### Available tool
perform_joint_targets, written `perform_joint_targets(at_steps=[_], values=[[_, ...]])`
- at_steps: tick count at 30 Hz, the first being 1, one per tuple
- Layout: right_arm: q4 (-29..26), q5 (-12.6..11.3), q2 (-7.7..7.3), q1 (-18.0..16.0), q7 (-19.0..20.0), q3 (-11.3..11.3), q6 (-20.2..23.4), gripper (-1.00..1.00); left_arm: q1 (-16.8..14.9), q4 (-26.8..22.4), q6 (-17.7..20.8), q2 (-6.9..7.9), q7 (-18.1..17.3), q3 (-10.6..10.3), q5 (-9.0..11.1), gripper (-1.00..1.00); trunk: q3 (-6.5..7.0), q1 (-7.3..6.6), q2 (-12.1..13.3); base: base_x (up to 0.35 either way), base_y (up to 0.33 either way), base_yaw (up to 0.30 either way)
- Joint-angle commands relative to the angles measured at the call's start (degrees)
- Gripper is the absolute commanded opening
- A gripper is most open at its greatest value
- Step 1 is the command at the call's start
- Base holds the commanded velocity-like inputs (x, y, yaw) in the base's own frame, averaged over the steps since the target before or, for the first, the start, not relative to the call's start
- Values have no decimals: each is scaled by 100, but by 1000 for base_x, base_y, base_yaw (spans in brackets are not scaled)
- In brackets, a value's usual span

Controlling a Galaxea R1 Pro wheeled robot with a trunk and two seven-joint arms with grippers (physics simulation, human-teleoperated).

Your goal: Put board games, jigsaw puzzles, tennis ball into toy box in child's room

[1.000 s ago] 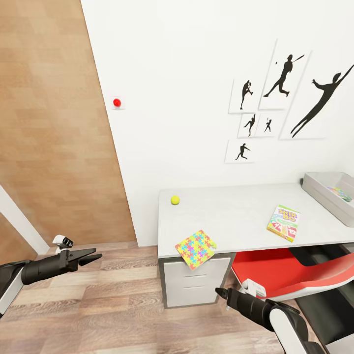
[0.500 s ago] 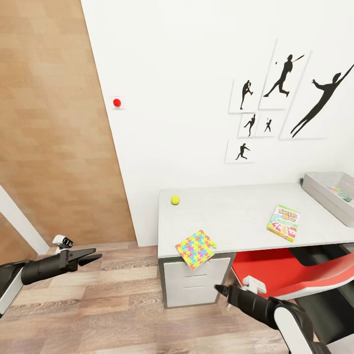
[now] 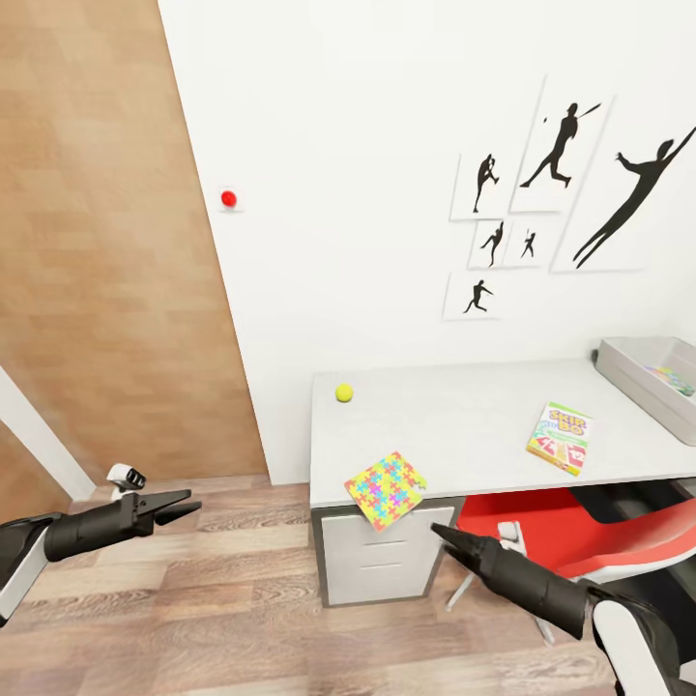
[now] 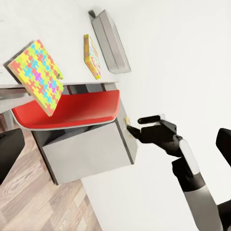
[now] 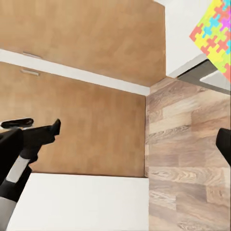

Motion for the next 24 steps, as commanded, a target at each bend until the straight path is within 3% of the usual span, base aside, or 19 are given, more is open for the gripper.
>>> perform_joint_targets(at_steps=[1, 2, 5, 7, 8, 10, 11, 13, 17, 20, 24], values=[[2, 60, 7, -6, 296, -67, 24, 100, -4, 22, 58, -1, -12, -6, 9, 100, -29, 25, -51, 0, 0, 0], [10, 70, 29, -7, 691, -149, 24, 100, -4, 77, 54, -7, 3, -11, 9, 100, -47, 47, -92, 0, 0, 0], [18, 86, 66, -8, 1143, -225, 24, 100, -10, 199, 51, -126, 106, -24, 0, 100, -100, 113, -212, 0, 0, 0], [16, 77, 77, -9, 1328, -259, 24, 100, -17, 265, 49, -363, 388, -35, -10, 100, -136, 157, -292, 0, 0, 0], [14, 76, 79, -9, 1354, -264, 24, 100, -18, 274, 49, -433, 522, -36, -12, 100, -154, 179, -332, 0, 0, 0], [13, 93, 66, -9, 1419, -288, 24, 100, -21, 300, 44, -700, 1198, -37, -14, 100, -190, 223, -412, 0, 0, 0], [14, 92, 56, -9, 1427, -292, 24, 100, -21, 306, 43, -747, 1322, -38, -13, 100, -208, 245, -453, 0, 0, 0], [14, 93, 32, -9, 1445, -307, 24, 100, -22, 323, 36, -1024, 1784, -40, -9, 100, -244, 289, -533, 0, 0, 0], [22, 113, 13, -9, 1452, -318, 24, 100, -37, 515, 13, -1410, 2363, -15, 0, 100, -316, 376, -693, 0, 0, 0], [29, 122, 2, -9, 1444, -328, 14, 100, -39, 840, -275, -1610, 2628, -2, 31, 100, -370, 442, -813, 0, 0, 0], [31, 128, -2, -9, 1392, -432, 11, 100, -47, 1285, -682, -1884, 2732, 1, 47, 100, -442, 530, -974, 0, 0, 0]])
